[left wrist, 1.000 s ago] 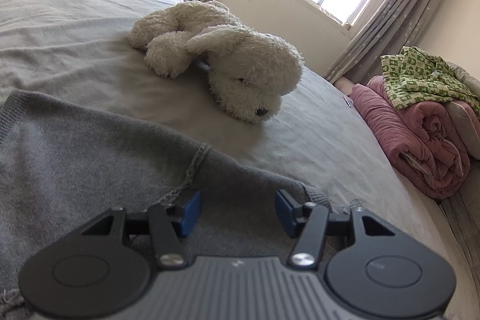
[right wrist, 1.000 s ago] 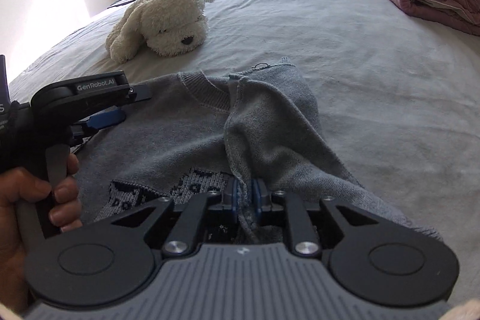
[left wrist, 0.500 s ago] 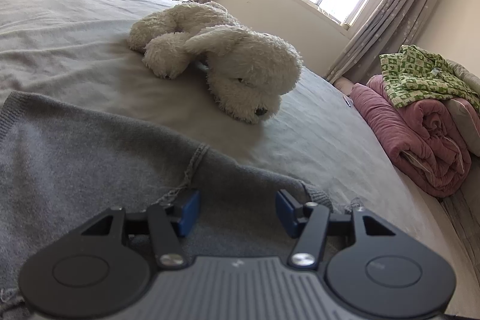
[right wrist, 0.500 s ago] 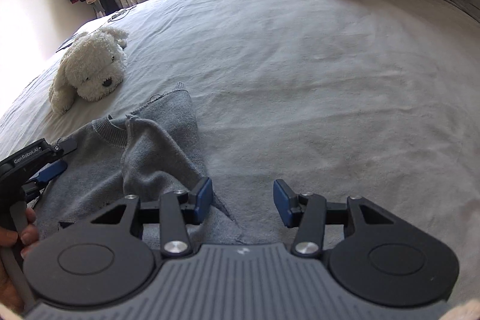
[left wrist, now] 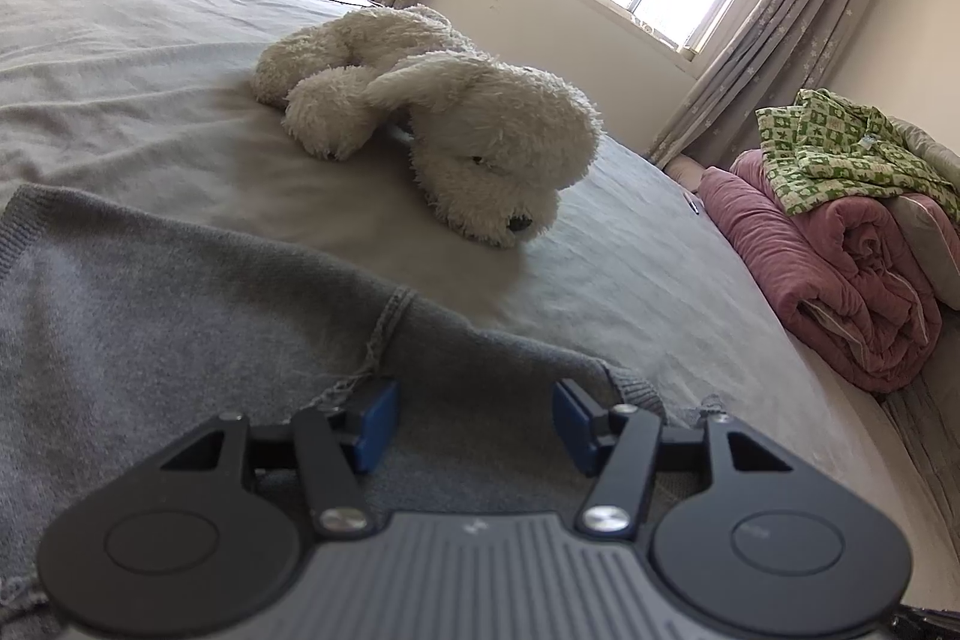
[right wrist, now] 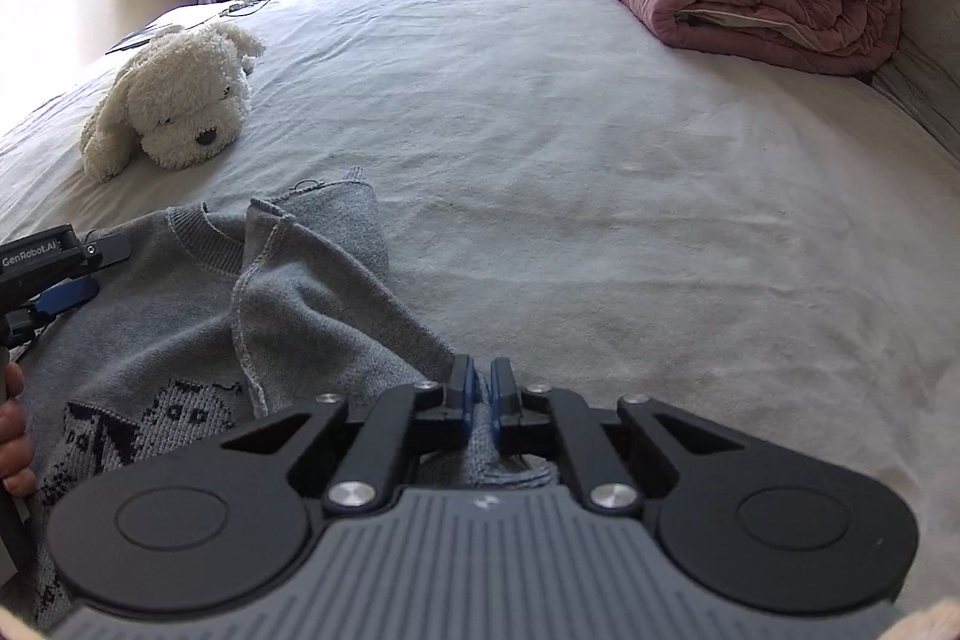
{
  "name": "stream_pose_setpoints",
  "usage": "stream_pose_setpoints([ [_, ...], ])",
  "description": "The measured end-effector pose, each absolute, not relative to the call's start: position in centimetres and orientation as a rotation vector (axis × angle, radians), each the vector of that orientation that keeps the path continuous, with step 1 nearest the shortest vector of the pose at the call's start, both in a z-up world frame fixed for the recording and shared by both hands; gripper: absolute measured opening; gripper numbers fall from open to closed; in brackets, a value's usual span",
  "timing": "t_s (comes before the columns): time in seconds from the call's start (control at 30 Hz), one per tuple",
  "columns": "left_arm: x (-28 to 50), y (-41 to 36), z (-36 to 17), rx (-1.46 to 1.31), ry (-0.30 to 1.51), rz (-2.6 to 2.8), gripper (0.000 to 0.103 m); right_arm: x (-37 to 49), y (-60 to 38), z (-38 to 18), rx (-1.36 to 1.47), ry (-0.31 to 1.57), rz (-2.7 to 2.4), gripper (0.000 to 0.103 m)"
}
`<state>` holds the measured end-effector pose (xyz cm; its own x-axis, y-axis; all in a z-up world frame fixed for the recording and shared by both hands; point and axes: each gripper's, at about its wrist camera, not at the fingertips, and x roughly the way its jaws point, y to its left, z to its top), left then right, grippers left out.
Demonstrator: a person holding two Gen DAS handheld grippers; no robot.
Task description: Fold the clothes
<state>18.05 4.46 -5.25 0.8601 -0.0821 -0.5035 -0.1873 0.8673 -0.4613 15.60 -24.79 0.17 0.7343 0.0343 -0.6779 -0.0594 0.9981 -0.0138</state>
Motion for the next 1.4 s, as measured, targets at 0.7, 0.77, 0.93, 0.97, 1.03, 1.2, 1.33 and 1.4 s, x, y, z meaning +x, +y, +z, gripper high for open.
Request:
stream_pose_setpoints([
  [0.7, 18.1, 4.4, -5.3, -0.518, 0.534, 0.054, 0.059, 24.0, -33.2, -3.6, -0.399, 0.719, -0.355, 0.000],
  [0.77, 18.1, 4.4, -5.3, -0.518, 0.534, 0.054, 0.059, 24.3, -33.7, -3.0, -0.364, 0.711, -0.359, 0.000],
  [0.93, 18.1, 4.3, -5.3, -0.516, 0.533, 0.054, 0.060, 25.1, -34.2, -2.3, -0.336, 0.693, -0.365, 0.000],
  [0.97, 18.1, 4.3, -5.3, -0.516, 0.533, 0.053, 0.060, 25.3, -34.3, -2.4, -0.334, 0.698, -0.368, 0.000],
  [1.03, 18.1, 4.3, -5.3, -0.517, 0.533, 0.052, 0.060, 25.4, -34.5, -2.6, -0.320, 0.709, -0.369, 0.000],
  [1.2, 18.1, 4.4, -5.4, -0.519, 0.532, 0.050, 0.060, 23.3, -36.5, -1.1, -0.092, 0.718, -0.323, 0.016],
  [1.33, 18.1, 4.4, -5.4, -0.520, 0.532, 0.050, 0.060, 19.6, -38.1, -0.5, 0.082, 0.733, -0.297, 0.048],
  [1.4, 18.1, 4.4, -5.4, -0.520, 0.532, 0.049, 0.060, 17.6, -38.8, -0.4, 0.167, 0.746, -0.278, 0.048],
])
